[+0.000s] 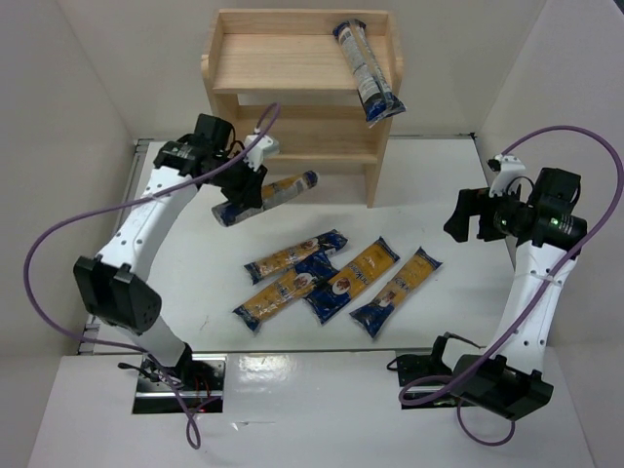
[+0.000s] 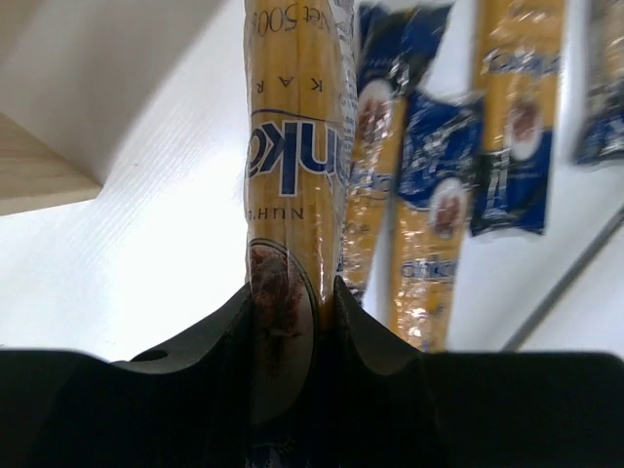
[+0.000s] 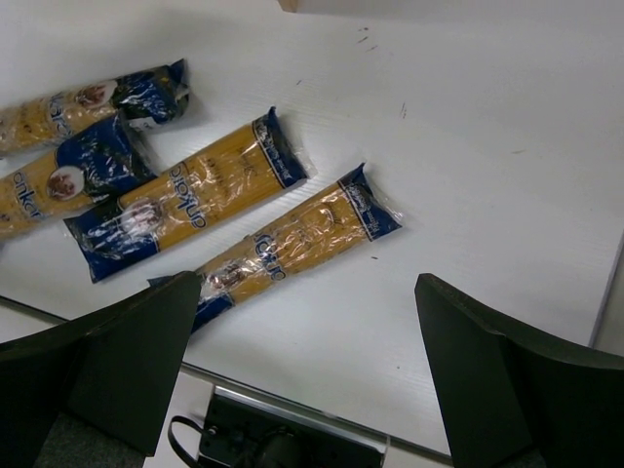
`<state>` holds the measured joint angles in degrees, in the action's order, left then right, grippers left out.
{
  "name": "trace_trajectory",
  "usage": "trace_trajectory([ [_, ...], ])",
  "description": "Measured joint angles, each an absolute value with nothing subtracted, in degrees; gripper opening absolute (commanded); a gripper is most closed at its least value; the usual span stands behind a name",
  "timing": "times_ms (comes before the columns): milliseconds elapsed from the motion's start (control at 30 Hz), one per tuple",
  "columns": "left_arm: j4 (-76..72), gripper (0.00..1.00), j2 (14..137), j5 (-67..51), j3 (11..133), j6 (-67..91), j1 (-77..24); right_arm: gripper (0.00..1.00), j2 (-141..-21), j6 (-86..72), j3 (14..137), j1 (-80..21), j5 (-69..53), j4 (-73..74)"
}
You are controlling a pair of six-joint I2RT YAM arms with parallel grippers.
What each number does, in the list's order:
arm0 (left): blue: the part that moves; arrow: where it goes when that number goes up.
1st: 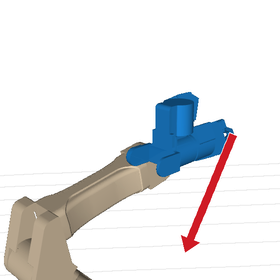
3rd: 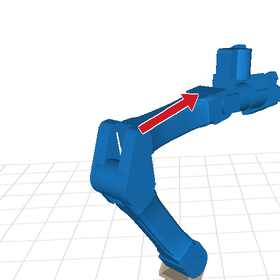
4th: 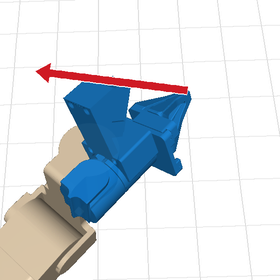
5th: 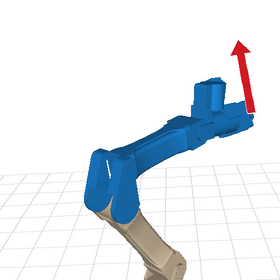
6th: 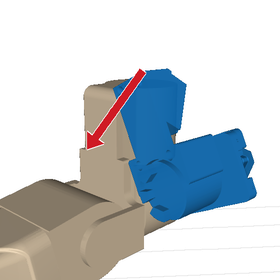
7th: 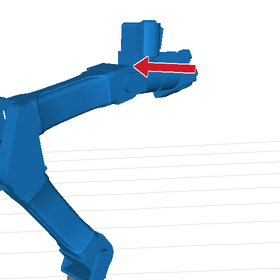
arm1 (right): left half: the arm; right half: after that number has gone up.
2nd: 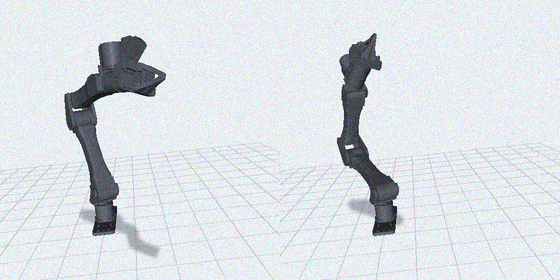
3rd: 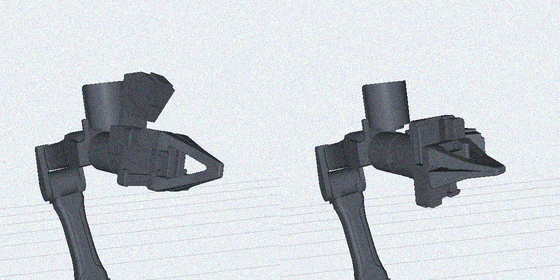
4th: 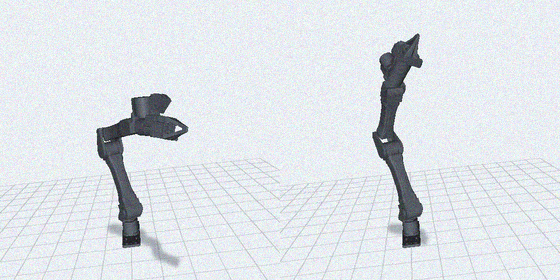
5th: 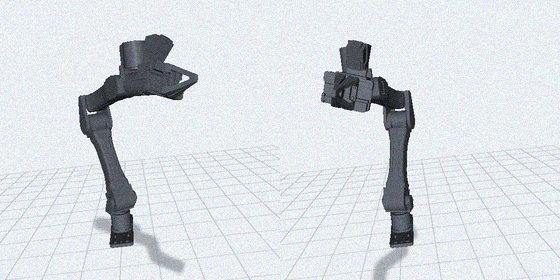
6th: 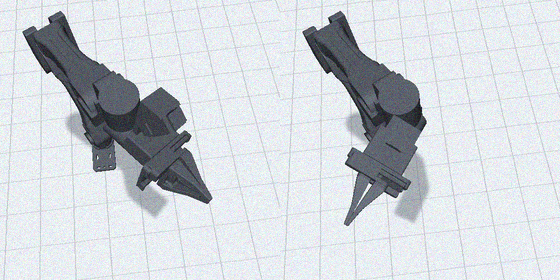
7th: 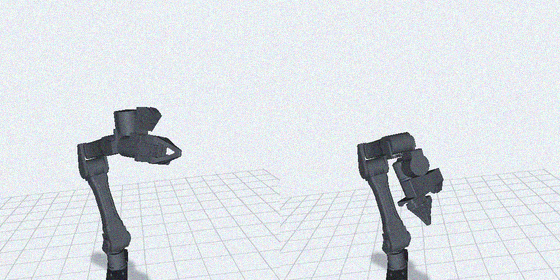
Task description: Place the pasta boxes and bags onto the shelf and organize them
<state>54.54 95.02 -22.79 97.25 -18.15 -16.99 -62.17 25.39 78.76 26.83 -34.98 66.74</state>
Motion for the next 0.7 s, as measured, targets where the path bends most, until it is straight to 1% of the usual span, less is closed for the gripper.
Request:
trace_trajectory([
  [267, 61.71, 0.00, 84.12, -27.55, 103.66, -13.54, -17.41, 1.00, -62.04, 25.36, 78.74, 24.56, -34.96, 66.65],
  [467, 66.35, 0.00, 77.54, -30.44, 106.56, -13.43, -17.06, 1.00, -62.04, 25.34, 78.74, 23.64, -34.96, 66.54],
  [567, 66.89, 0.00, 76.09, -31.79, 107.31, -13.21, -16.25, 1.00, -62.04, 25.34, 78.74, 23.64, -34.92, 66.52],
  [700, 67.81, 0.00, 77.45, -33.39, 111.04, -12.49, -14.68, 1.00, -61.95, 25.19, 78.70, 23.64, -34.70, 66.46],
])
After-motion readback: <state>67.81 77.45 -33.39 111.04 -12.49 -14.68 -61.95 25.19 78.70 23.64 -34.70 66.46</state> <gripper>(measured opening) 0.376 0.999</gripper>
